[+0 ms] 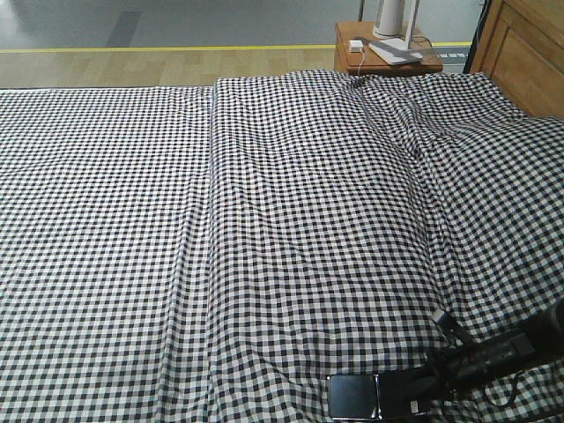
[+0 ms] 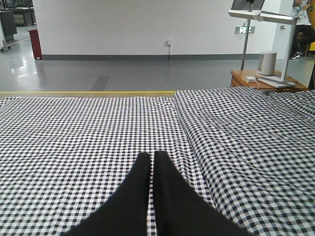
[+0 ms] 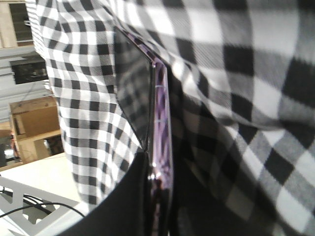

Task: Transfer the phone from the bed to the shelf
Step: 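Close the right gripper on the black phone's edge, then lift the phone off the bed with the right gripper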

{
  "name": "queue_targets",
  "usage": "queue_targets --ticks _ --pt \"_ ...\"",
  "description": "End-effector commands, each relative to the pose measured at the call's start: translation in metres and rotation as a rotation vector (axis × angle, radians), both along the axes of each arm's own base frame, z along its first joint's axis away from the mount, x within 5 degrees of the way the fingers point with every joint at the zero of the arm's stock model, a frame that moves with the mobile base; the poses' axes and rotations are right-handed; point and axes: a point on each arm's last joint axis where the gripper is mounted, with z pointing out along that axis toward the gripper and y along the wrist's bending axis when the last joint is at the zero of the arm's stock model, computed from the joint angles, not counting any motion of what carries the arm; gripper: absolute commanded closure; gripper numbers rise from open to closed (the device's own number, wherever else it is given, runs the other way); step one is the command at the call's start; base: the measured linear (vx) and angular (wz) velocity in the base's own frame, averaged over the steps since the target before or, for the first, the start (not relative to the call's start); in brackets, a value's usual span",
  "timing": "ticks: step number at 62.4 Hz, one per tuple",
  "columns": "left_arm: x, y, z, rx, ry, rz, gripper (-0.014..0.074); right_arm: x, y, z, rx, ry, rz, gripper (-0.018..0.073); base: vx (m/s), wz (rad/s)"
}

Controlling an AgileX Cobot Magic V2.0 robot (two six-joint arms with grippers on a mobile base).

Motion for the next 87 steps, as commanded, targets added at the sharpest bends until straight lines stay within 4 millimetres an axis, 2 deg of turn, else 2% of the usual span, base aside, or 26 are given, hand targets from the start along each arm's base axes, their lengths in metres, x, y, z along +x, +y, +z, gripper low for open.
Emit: queue_targets --ticks 1,13,20,31,45,58,71,75,81,87 --pt "-0.001 0.0 0.015 -0.011 -0.108 -0.002 0.0595 0.017 -0.002 0.048 0.096 -0.027 0.019 0.0568 0.0 0.0" --pt "-0.001 0.0 0.015 -0.011 -0.108 -0.002 0.0595 0.033 -0.007 0.086 0.05 -0.081 0.006 0.0566 0.0 0.0" --pt "-0.001 0.0 0.015 -0.011 -0.108 -0.002 0.0595 0.036 -0.007 0.117 0.042 -0.154 0.003 0.0564 0.0 0.0" --pt "-0.001 0.0 0.015 -0.011 -0.108 -0.002 0.0595 0.026 -0.002 0.163 0.043 -0.262 0.018 0.0563 0.0 0.0" --pt "-0.001 0.0 0.015 -0.011 -0.108 -0.002 0.0595 0.016 0.005 0.226 0.04 -0.372 -0.05 0.0562 0.0 0.0" --pt "-0.001 0.0 0.015 -0.011 -0.108 -0.002 0.0595 0.003 0.011 0.295 -0.005 -0.514 -0.077 0.0562 0.0 0.0" --pt "-0.001 0.0 0.015 -0.011 -0.108 -0.002 0.0595 -0.017 0.02 0.366 -0.043 -0.726 -0.091 0.0562 0.0 0.0" --pt "-0.001 0.0 0.015 -0.011 -0.108 -0.002 0.0595 -0.022 0.022 0.382 -0.042 -0.78 -0.104 0.0562 0.0 0.0" --pt "-0.001 0.0 0.015 -0.011 -0.108 -0.002 0.0595 -0.031 0.034 0.402 -0.039 -0.843 -0.085 0.0562 0.0 0.0" --pt "-0.001 0.0 0.015 -0.011 -0.108 -0.002 0.0595 -0.038 0.058 0.415 -0.017 -0.885 -0.008 0.0562 0.0 0.0"
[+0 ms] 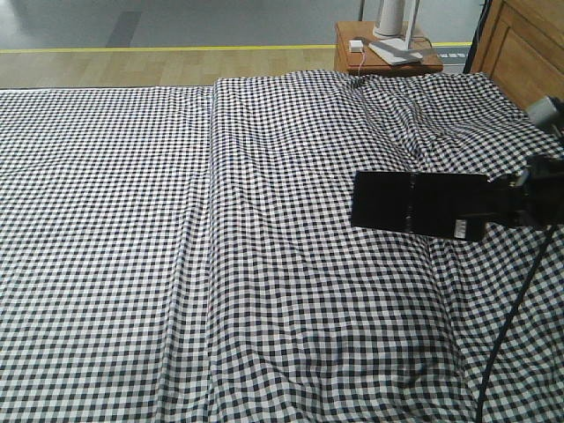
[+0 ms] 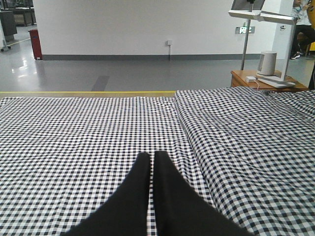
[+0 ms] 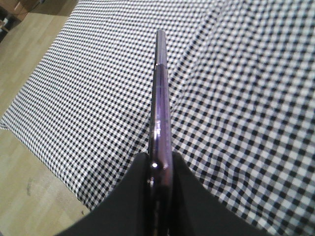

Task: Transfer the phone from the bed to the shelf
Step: 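Lift the phone off the bed with the right gripper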

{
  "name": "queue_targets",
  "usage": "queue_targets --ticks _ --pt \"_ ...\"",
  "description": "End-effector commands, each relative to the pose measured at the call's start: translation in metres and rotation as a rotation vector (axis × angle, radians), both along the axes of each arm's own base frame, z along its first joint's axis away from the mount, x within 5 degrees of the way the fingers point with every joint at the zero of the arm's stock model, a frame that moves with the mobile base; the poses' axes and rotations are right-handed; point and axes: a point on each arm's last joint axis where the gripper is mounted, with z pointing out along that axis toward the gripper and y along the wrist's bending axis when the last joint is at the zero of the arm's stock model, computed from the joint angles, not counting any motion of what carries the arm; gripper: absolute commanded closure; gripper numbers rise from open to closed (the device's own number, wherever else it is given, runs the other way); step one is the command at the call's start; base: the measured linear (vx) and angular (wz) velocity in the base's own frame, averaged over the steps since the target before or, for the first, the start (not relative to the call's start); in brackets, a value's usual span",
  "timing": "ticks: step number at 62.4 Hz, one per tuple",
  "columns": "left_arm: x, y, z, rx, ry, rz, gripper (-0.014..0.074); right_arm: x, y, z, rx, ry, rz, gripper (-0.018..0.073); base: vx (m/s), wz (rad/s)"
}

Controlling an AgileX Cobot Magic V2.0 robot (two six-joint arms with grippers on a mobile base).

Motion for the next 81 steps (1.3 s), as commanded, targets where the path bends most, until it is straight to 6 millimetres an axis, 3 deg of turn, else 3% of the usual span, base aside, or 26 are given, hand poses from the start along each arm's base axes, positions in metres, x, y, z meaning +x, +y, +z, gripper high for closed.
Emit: queue_targets --ticks 1,19,36,47,81 --pt "-0.001 0.0 0.015 -0.011 -0.108 -0.002 0.0595 -0.015 0.032 0.034 0.096 -0.077 0.139 0.0562 0.0 0.0" --pt "-0.001 0.0 0.015 -0.011 -0.108 -0.002 0.0595 -0.039 0.107 0.047 0.108 -0.077 0.388 0.0561 0.0 0.0" --pt "-0.001 0.0 0.015 -0.011 -0.108 -0.002 0.0595 -0.072 0.151 0.064 0.114 -0.126 0.568 0.0561 0.0 0.0" --pt "-0.001 0.0 0.015 -0.011 -0.108 -0.002 0.0595 -0.088 0.161 0.073 0.108 -0.16 0.627 0.0561 0.0 0.0" --pt "-0.001 0.0 0.015 -0.011 -0.108 -0.002 0.0595 -0.089 0.16 0.075 0.117 -0.167 0.623 0.0561 0.0 0.0"
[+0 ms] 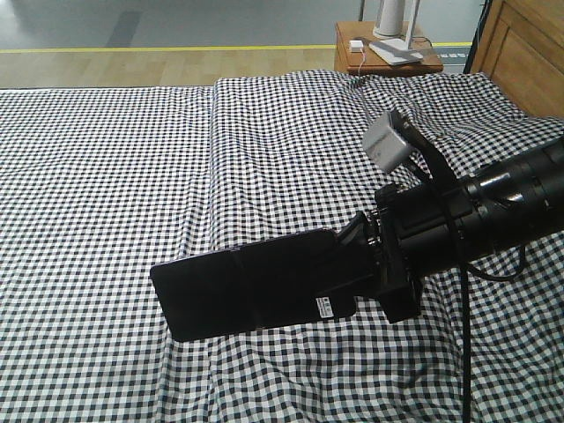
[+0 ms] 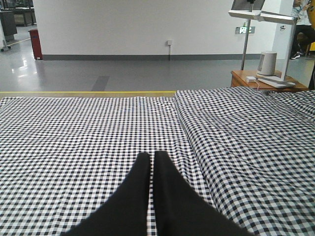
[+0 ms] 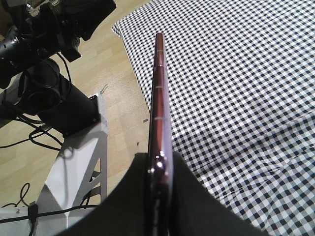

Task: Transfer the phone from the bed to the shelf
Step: 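Lift the phone off the bed with the right gripper, then hold the phone in the right gripper while the base turns away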

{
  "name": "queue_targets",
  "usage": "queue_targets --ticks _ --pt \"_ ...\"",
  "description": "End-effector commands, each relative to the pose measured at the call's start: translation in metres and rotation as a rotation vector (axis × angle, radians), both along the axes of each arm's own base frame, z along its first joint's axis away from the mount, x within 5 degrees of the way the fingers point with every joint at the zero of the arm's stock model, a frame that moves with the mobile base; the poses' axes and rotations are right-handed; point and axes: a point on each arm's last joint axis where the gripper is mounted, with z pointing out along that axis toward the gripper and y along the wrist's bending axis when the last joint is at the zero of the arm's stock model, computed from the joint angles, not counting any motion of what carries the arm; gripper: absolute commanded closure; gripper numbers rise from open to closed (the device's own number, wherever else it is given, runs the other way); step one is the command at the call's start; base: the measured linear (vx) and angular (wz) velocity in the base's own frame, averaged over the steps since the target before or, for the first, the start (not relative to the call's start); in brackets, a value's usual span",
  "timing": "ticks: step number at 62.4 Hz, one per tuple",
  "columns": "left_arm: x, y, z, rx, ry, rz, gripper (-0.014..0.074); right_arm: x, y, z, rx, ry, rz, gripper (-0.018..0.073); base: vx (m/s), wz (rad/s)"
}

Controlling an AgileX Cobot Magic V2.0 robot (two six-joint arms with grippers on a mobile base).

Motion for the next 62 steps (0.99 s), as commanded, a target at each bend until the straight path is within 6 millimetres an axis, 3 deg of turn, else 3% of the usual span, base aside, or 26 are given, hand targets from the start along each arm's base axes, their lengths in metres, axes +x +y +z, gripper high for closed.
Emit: queue_targets --ticks 1,62 --pt "-0.0013 -0.0002 0.0145 -0.011 -0.108 -0.002 0.0595 -0.011 0.0017 0.0225 0.103 -0.002 0.048 0.0561 0.0 0.0" --pt "-0.0013 -0.0002 0.0145 -0.011 -0.108 -0.002 0.0595 -0.011 0.0017 0.0225 0.103 -0.007 0.05 0.0561 -0.01 0.05"
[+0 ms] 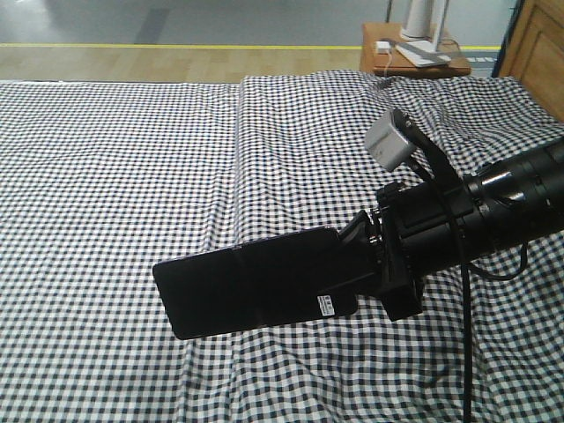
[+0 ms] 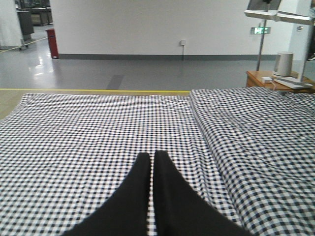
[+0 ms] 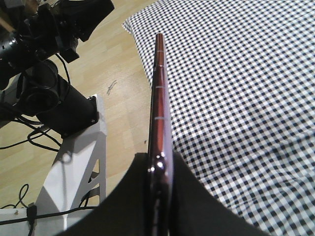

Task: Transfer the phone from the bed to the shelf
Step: 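Hold the phone in the right gripper while the base turns away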

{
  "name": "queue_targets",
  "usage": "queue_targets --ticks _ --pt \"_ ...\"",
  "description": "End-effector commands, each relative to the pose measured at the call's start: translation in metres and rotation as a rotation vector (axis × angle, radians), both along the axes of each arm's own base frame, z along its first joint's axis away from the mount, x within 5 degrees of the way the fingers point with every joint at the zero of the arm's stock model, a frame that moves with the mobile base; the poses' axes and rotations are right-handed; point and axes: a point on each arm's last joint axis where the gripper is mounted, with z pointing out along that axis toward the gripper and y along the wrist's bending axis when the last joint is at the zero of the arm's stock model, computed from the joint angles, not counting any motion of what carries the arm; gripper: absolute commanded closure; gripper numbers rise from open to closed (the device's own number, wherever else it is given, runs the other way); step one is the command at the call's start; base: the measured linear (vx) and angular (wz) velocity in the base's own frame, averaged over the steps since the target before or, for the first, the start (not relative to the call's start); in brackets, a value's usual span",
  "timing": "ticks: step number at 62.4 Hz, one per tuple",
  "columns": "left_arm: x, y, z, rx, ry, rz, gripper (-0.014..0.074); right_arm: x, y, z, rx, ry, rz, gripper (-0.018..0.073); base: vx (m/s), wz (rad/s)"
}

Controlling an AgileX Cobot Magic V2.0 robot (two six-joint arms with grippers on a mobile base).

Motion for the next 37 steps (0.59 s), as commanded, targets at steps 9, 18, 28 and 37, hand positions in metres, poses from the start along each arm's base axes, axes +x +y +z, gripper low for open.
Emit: queue_targets --ticks 9,18,28,37 --pt "-0.0013 -0.0002 0.0145 -0.011 -0.108 -0.002 0.0595 -0.011 0.0017 0.0225 0.103 -0.007 0.05 0.0561 -0.07 0.3" --pt "-0.0013 -0.0002 0.0145 -0.011 -0.108 -0.002 0.0595 -0.011 0.0017 0.0225 0.103 -0.007 0.05 0.0561 -0.1 0.44" --pt "-0.0013 -0.0002 0.0145 -0.011 -0.108 -0.002 0.0595 -0.011 0.0017 0.0225 0.103 -0.007 0.05 0.0561 -0.12 0.48" --pt "-0.0013 -0.0002 0.0145 -0.011 -0.108 -0.002 0.0595 -0.011 0.0017 0.0225 0.103 -0.007 0.05 0.0561 -0.13 0.51"
